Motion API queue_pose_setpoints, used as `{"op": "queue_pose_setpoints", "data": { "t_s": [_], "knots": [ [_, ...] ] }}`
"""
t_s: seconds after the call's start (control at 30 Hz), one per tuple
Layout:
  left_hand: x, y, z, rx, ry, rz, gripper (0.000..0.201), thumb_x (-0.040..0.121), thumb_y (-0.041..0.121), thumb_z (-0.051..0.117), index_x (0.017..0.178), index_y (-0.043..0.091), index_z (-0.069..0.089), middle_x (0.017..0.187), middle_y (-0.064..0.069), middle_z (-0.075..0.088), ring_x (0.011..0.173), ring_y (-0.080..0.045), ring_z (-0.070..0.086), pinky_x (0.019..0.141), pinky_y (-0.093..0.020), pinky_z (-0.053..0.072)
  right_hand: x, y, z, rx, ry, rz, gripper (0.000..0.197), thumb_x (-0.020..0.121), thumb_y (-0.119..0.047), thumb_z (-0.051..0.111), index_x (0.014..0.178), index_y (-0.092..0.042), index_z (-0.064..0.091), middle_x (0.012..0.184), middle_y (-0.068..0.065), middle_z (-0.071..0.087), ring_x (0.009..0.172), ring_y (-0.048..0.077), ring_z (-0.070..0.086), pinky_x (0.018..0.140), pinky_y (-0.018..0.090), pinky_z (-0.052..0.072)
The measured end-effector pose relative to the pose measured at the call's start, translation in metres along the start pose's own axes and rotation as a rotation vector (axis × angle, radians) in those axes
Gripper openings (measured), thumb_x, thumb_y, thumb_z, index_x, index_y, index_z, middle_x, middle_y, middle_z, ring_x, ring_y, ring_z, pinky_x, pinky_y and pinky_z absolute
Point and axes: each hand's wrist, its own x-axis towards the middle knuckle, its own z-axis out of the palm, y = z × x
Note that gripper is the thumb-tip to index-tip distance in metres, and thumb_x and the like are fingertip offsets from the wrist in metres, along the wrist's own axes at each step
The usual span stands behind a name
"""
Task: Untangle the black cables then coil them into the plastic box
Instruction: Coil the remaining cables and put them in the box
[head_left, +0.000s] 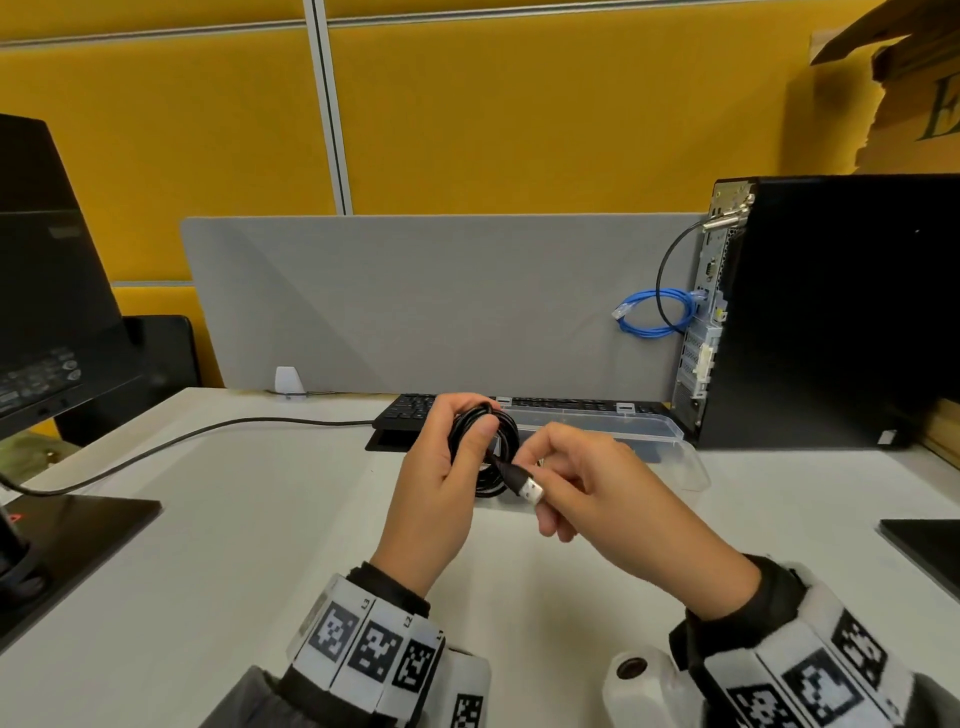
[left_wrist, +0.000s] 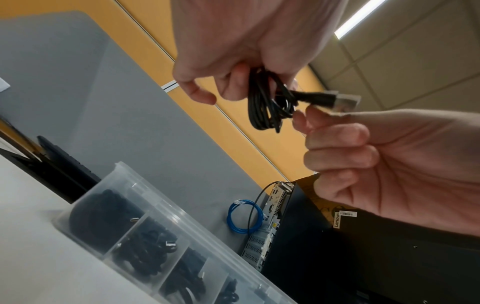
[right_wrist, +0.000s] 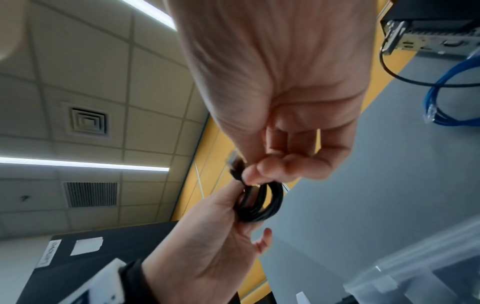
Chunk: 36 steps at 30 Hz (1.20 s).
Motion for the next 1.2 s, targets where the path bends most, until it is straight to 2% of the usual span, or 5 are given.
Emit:
{"op": "queue_pose_setpoints", "data": {
  "t_s": [0.3, 0.47, 0.67, 0.8, 1.2],
  "knots": [
    [-0.0048, -0.0044, 0.0023, 0.174, 0.024, -0.005, 0.021, 0.084, 0.056, 0.036, 0.095, 0.041, 0.046, 0.093, 0.024, 0.06, 0.095, -0.01, 0.058, 0.092, -0.05, 0.043, 0.0011, -0.0076, -0.0016, 0.393, -0.091, 0.26, 0.044, 0.091, -0.053, 0.037, 0.097, -0.02, 0.065, 0.082, 0.002, 0.074, 0.061, 0.008, 0.055, 0.062, 0.023, 0.044],
    [-0.0071, -0.0023, 0.0045, 0.242, -0.048, -0.029, 0.014, 0.081, 0.06, 0.031, 0.089, 0.056, 0.042, 0.093, 0.03, 0.057, 0.1, -0.002, 0.049, 0.096, -0.036, 0.034, -0.001, -0.0016, -0.0012, 0.321, -0.09, 0.215, 0.019, 0.092, -0.029, 0.054, 0.091, -0.01, 0.054, 0.076, 0.003, 0.072, 0.057, 0.009, 0.055, 0.059, 0.025, 0.044],
    [-0.0054, -0.004, 0.0036, 0.378, 0.028, -0.017, 0.025, 0.089, 0.051, 0.034, 0.097, 0.031, 0.046, 0.09, 0.014, 0.057, 0.098, -0.017, 0.05, 0.085, -0.018, 0.027, -0.0046, -0.0061, 0.0032, -0.149, -0.033, 0.046, 0.019, 0.097, -0.032, 0.041, 0.082, -0.021, 0.045, 0.058, 0.002, 0.054, 0.054, 0.01, 0.043, 0.06, 0.034, 0.04],
    [-0.0032, 0.0021, 0.0019, 0.206, 0.031, -0.037, 0.01, 0.096, 0.02, 0.045, 0.105, 0.022, 0.048, 0.091, 0.014, 0.057, 0.084, 0.007, 0.055, 0.07, -0.006, 0.041, -0.0021, -0.0061, 0.0058, 0.018, -0.043, 0.092, 0.018, 0.096, -0.03, 0.042, 0.088, -0.019, 0.053, 0.055, -0.003, 0.038, 0.051, 0.01, 0.032, 0.056, 0.029, 0.029],
    [-0.0021, -0.0014, 0.0001, 0.279, 0.07, 0.025, 0.01, 0.096, 0.021, 0.042, 0.093, 0.017, 0.051, 0.077, 0.012, 0.056, 0.069, 0.006, 0.052, 0.061, -0.007, 0.038, -0.0013, -0.0052, 0.0017, 0.225, -0.139, 0.119, 0.021, 0.099, -0.021, 0.038, 0.092, -0.017, 0.057, 0.041, -0.015, 0.038, 0.043, 0.002, 0.029, 0.05, 0.018, 0.026]
  ]
}}
